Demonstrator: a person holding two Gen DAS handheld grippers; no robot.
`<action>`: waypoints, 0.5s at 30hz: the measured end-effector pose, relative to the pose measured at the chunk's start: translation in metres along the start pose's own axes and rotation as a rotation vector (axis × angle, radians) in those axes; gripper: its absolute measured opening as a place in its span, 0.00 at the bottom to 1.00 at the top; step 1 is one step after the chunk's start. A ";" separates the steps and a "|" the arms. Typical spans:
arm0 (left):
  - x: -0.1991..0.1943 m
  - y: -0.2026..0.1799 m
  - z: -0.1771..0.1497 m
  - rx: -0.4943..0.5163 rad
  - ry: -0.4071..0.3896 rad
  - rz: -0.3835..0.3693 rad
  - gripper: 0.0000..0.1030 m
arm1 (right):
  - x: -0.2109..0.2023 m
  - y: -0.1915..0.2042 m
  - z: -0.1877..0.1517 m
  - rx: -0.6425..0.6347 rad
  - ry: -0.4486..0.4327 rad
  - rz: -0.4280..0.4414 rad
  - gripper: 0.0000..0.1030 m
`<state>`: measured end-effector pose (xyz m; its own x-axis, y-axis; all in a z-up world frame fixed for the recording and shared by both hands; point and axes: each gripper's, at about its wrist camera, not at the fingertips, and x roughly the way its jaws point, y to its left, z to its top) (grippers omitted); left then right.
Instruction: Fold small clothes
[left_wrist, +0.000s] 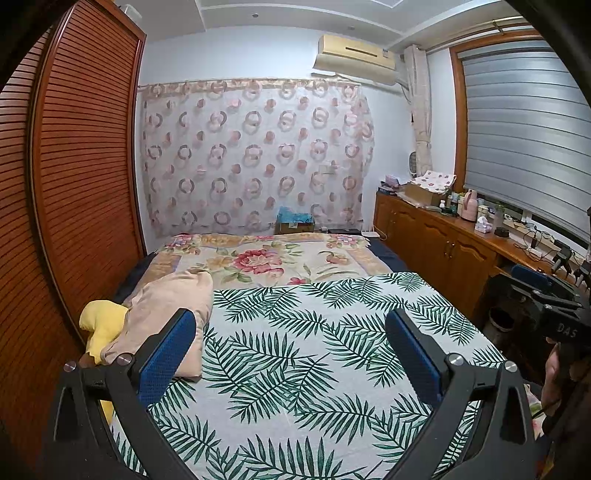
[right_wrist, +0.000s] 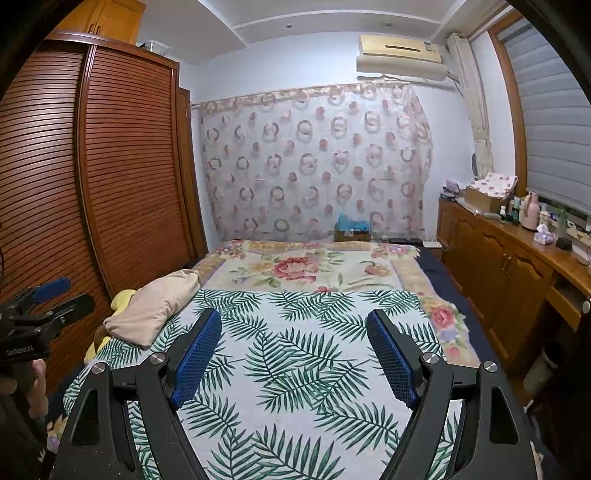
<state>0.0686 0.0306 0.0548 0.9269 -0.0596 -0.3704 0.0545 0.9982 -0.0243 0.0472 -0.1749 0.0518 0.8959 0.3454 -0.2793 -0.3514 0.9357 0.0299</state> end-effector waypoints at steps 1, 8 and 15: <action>0.000 0.000 0.000 0.000 0.000 0.001 0.99 | 0.000 -0.001 0.000 0.000 0.000 0.001 0.80; -0.001 0.000 -0.001 -0.001 0.000 0.002 0.99 | 0.000 -0.002 0.000 0.000 -0.001 0.000 0.80; -0.001 0.001 0.000 -0.001 0.001 0.002 0.99 | 0.001 -0.003 0.001 0.000 -0.003 0.001 0.80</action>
<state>0.0677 0.0312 0.0548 0.9268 -0.0579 -0.3710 0.0523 0.9983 -0.0250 0.0493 -0.1769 0.0519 0.8965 0.3464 -0.2763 -0.3522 0.9354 0.0301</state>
